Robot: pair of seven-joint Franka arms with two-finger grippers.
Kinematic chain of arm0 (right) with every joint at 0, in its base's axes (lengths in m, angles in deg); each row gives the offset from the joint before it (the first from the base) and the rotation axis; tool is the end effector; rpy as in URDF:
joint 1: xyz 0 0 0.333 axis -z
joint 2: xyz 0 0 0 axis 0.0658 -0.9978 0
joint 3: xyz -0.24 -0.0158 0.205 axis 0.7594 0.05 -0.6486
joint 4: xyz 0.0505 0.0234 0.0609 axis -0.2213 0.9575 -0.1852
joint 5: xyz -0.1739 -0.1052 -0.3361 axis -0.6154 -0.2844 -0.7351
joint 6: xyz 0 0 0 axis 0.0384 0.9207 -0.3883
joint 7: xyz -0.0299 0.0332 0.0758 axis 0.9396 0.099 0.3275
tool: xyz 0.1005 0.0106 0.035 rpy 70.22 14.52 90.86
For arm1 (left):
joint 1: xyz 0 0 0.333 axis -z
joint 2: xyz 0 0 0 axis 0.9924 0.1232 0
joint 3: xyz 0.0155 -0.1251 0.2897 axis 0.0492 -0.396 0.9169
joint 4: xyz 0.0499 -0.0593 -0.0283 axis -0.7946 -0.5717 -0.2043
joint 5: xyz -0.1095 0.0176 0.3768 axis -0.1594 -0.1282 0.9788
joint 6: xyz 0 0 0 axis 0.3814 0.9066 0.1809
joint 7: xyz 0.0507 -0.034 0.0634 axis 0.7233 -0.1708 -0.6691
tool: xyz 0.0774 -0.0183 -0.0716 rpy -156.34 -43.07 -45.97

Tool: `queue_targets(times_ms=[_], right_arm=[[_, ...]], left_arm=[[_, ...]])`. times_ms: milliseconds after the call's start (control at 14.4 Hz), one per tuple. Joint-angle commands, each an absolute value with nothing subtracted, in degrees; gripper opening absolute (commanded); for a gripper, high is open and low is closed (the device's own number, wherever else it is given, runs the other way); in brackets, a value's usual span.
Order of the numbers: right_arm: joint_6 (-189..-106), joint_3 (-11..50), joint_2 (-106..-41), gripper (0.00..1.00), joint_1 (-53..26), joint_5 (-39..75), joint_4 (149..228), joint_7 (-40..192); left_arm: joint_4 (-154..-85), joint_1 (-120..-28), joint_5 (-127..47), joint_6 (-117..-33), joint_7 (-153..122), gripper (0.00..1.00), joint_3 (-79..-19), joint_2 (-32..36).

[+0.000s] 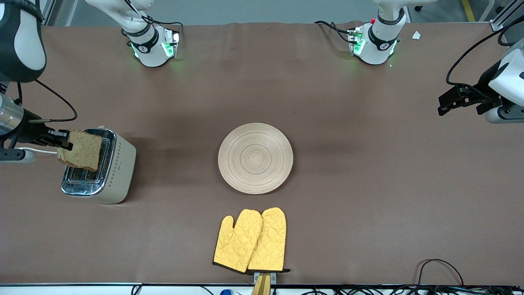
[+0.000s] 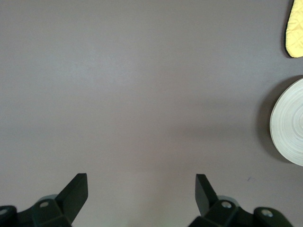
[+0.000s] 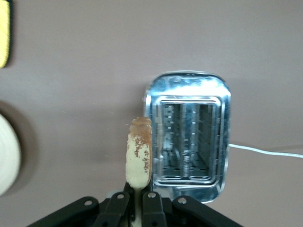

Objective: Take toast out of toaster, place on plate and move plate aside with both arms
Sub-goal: 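Lift the toast up out of the toaster with the right gripper, then carry the toast over the wooden plate with the right gripper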

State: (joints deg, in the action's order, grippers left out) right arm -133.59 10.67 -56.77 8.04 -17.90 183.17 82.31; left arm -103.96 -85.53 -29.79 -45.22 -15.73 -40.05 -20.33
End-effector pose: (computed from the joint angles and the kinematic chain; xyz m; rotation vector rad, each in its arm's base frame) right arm 0.6036 -0.0090 0.5408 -3.1129 0.0625 -0.0230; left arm 0.5632 -0.0607 0.6370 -3.1308 -0.0001 0.0109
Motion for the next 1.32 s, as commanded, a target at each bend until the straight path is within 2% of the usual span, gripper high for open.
queue_targets(times_ms=[0,278,696,974,1253], right_arm=[[-133.87,10.83,-57.82,0.00,2.22,-16.99,182.01,91.01],[-141.50,10.92,-61.68,0.00,-3.60,-5.07,183.41,104.12],[-153.63,10.83,-68.36,0.00,-9.49,20.43,190.53,104.59],[-158.39,10.83,-72.93,0.00,-16.16,27.03,191.07,99.51],[-158.83,10.83,-73.12,0.00,-21.45,27.40,190.80,92.82]], left_arm=[[-102.84,-85.82,-30.44,-44.84,-15.13,1.00,-40.02,-19.83],[-102.75,-85.65,-30.08,-45.02,-15.56,1.00,-40.02,-19.65],[-102.75,-86.43,-30.44,-45.89,-14.95,1.00,-39.93,-19.39],[-102.66,-86.53,-29.92,-45.89,-14.95,1.00,-39.93,-19.39],[-102.66,-86.52,-30.17,-45.98,-14.95,1.00,-40.02,-19.39]])
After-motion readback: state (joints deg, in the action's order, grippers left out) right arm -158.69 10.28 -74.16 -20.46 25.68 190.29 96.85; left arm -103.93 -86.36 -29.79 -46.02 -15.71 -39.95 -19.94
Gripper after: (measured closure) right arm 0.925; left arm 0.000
